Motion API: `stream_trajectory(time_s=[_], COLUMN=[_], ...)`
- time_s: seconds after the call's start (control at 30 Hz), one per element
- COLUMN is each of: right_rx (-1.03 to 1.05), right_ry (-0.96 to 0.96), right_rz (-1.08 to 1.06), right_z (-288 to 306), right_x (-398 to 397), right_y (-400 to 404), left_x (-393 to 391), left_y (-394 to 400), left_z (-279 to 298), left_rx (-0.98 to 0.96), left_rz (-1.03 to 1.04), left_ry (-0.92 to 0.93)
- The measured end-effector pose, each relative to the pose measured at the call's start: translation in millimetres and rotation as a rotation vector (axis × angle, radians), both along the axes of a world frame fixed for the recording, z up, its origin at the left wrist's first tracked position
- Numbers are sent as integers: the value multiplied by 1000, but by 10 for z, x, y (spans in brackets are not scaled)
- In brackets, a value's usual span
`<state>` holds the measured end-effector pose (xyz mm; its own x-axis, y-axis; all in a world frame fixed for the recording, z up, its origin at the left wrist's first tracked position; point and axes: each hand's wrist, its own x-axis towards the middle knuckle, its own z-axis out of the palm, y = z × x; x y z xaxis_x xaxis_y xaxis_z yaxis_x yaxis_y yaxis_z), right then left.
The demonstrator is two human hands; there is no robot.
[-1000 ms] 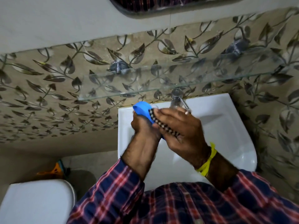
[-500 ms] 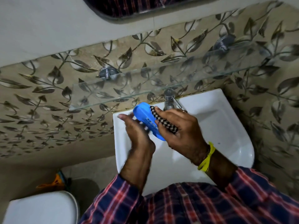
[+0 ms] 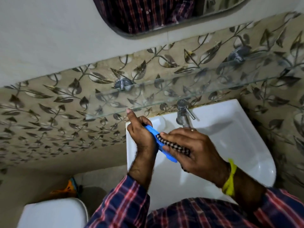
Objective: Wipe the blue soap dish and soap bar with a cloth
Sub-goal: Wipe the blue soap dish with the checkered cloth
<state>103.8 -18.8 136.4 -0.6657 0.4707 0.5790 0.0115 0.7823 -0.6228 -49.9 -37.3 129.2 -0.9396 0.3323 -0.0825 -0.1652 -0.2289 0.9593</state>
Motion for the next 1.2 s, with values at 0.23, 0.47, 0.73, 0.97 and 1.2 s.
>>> stream_trajectory(time_s=[0.23, 0.47, 0.73, 0.97, 1.2], right_rx=[90, 89, 96, -130, -714], right_ry=[57, 90, 186, 241, -123], right_rz=[-43, -29, -102, -220, 254], right_z=[-43, -10, -182, -119, 52], right_x=[-1, -70, -11, -19, 137], right_y=[4, 43, -24, 90, 713], left_x=[-258, -133, -83, 93, 22], left_y=[42, 77, -16, -136, -334], left_z=[78, -15, -75, -97, 21], left_rx=[-18, 0, -7, -150, -285], left_rz=[128, 137, 79, -174, -1154], left_ry=[-111, -280, -792, -680, -457])
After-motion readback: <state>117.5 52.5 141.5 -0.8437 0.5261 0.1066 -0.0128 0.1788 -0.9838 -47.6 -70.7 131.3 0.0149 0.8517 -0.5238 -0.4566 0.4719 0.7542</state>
